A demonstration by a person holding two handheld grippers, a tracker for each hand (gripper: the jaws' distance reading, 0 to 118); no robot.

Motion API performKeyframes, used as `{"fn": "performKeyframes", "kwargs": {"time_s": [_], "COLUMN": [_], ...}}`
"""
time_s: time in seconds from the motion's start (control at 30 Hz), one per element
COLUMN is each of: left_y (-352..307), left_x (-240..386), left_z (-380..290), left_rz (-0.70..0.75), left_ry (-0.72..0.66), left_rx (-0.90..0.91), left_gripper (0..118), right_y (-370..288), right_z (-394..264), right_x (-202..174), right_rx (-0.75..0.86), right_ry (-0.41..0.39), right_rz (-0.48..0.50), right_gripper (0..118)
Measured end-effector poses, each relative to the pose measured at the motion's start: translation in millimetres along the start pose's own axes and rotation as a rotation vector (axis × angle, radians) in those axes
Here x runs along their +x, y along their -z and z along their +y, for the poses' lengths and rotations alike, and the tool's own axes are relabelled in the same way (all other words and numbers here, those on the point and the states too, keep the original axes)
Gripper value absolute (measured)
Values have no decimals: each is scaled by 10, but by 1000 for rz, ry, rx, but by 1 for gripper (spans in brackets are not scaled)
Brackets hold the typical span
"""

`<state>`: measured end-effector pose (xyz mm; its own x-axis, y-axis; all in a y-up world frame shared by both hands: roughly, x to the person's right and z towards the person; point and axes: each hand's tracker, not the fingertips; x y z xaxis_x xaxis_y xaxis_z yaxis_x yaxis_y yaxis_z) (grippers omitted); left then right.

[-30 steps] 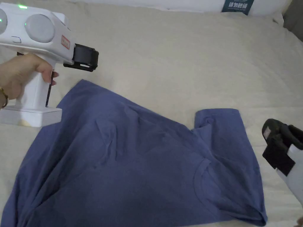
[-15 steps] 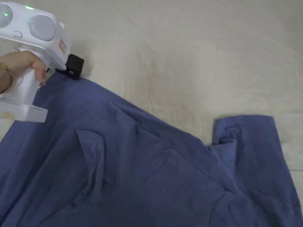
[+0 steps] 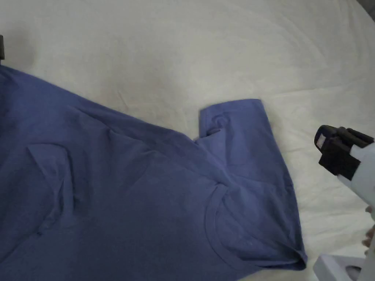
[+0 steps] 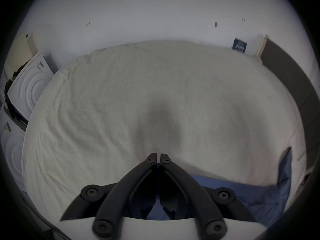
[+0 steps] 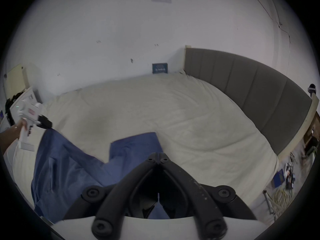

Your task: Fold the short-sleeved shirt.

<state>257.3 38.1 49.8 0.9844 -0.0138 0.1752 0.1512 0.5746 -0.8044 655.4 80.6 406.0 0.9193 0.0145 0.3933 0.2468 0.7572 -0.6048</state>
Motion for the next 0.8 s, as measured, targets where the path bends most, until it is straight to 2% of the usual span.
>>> {"fn": "performKeyframes", "kwargs": {"time_s": [0.03, 0.07, 0.1, 0.17, 0.2, 0.3, 0.37, 0.43, 0.47, 0.57, 0.6, 0.63, 0.67, 0.7, 0.73, 0.8], "left_y": [-114, -229, -380, -579, -657, -776, -799, -823, -834, -836, -827, -781, -771, -772, -785, -887], "left_x": [-12, -25, -11, -15, -17, -42, -67, -89, -94, -59, -57, -81, -90, -99, -102, -125], "left_z": [34, 66, 53, 73, 79, 81, 88, 87, 84, 33, 22, 34, 30, 30, 30, 14], "left_rz": [-8, -15, -14, -17, -18, -7, -2, -1, 3, 19, 24, 24, 23, 17, 22, 31], "left_ry": [-6, -7, -4, 1, 3, 8, 3, 3, 4, 0, -3, -10, -17, -19, -20, -34], "left_rx": [17, 37, 56, 75, 81, 105, 103, 101, 99, 103, 100, 93, 87, 82, 82, 101], "left_gripper": [2, 2, 2, 2, 2, 2, 2, 2, 2, 2, 2, 2, 2, 2, 2, 2], "right_y": [49, 180, 270, 452, 550, 827, 995, 1085, 1120, 1206, 1200, 1177, 1140, 1101, 1055, 895], "right_z": [6, 44, 43, 5, -28, -146, -247, -301, -348, -412, -435, -421, -369, -327, -303, -176], "right_x": [61, 222, 295, 339, 348, 306, 288, 276, 261, 184, 171, 166, 176, 190, 190, 211], "right_rx": [-23, -82, -118, -222, -265, -374, -442, -463, -484, -571, -551, -533, -530, -521, -540, -511], "right_ry": [36, 63, 96, 105, 99, 65, 90, 112, 113, 62, 70, 65, 59, 97, 116, 82], "right_rz": [-2, 8, 17, 1, -7, -29, -62, -67, -45, -35, -34, -39, -32, 21, 26, 58], "right_gripper": [33, 64, 101, 115, 118, 117, 117, 114, 105, 46, 40, 28, 5, 5, 5, 5]}}
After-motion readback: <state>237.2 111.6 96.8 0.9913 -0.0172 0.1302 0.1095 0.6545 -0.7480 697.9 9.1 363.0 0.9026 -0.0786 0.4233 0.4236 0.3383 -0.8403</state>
